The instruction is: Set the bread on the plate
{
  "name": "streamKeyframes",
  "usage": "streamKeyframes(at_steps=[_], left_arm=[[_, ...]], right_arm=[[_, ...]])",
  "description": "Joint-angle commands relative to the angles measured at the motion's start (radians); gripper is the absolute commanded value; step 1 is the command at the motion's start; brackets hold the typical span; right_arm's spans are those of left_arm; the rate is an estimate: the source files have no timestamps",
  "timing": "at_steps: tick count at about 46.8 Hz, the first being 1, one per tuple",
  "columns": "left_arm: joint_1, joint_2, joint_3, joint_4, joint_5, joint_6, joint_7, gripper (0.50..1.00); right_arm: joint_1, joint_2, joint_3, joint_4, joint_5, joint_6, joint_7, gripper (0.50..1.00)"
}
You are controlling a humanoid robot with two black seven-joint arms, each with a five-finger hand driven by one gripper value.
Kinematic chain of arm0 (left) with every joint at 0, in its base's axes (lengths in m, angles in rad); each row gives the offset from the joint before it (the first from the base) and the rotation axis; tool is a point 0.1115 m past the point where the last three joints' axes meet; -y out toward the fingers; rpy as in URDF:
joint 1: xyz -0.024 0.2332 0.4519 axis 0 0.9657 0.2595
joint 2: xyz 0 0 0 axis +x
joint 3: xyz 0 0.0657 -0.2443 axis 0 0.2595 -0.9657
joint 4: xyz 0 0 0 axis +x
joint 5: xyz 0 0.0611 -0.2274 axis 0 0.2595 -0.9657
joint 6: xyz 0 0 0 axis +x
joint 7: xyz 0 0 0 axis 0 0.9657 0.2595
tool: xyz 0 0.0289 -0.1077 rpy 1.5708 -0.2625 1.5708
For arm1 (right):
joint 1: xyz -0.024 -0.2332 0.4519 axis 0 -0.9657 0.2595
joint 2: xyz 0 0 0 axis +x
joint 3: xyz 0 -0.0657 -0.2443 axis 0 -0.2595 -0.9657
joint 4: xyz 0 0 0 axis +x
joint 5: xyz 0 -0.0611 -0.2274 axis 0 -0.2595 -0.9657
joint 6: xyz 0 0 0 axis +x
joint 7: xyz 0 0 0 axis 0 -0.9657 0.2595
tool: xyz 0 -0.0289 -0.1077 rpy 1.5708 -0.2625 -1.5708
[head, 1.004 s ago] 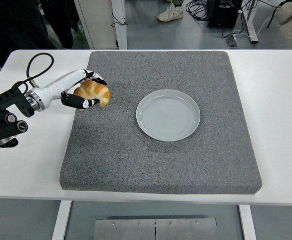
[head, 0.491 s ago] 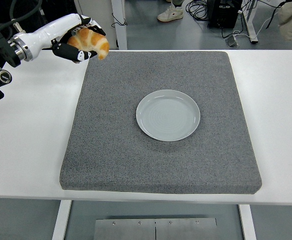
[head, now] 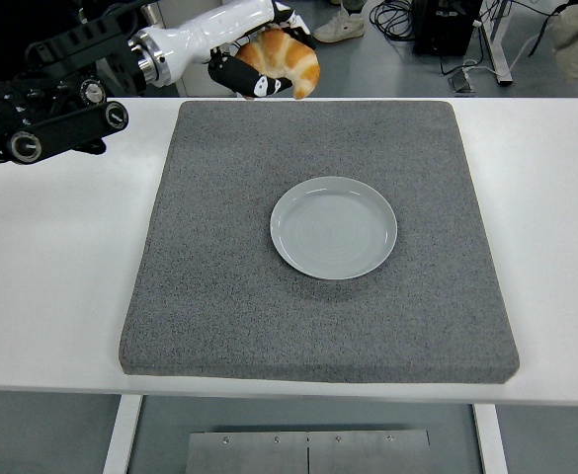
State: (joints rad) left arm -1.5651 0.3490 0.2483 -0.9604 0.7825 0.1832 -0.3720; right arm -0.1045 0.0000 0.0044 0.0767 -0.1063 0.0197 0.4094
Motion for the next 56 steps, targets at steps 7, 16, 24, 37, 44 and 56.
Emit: streamKeyframes(at_steps=[7, 16, 24, 37, 44, 56], left_arm=[[0.005, -0.136, -0.003, 0.069, 0.000, -0.010, 0.001, 0.500], [0.057, -0.234, 0.003, 0.084, 0.006, 0.001, -0.005, 0.500], [0.146, -0.269, 0.005, 0.138, 0.017, 0.042, -0.021, 0.500], [0.260, -0.349, 0.011, 0.273, 0.021, 0.071, -0.058, 0.500], [0.296, -0.349, 0.011, 0.308, 0.034, 0.071, -0.059, 0.500], [0.344, -0.349, 0.074, 0.334, 0.052, 0.090, -0.062, 0.500]], right_arm=[[-0.003, 0.000, 0.000, 0.000, 0.000, 0.000, 0.000, 1.000], [-0.004, 0.000, 0.000, 0.000, 0.000, 0.000, 0.000, 1.000], [-0.006, 0.000, 0.000, 0.000, 0.000, 0.000, 0.000, 1.000], [-0.004, 0.000, 0.000, 0.000, 0.000, 0.000, 0.000, 1.000], [-0.004, 0.000, 0.002, 0.000, 0.000, 0.000, 0.000, 1.000], [-0.004, 0.000, 0.002, 0.000, 0.000, 0.000, 0.000, 1.000]])
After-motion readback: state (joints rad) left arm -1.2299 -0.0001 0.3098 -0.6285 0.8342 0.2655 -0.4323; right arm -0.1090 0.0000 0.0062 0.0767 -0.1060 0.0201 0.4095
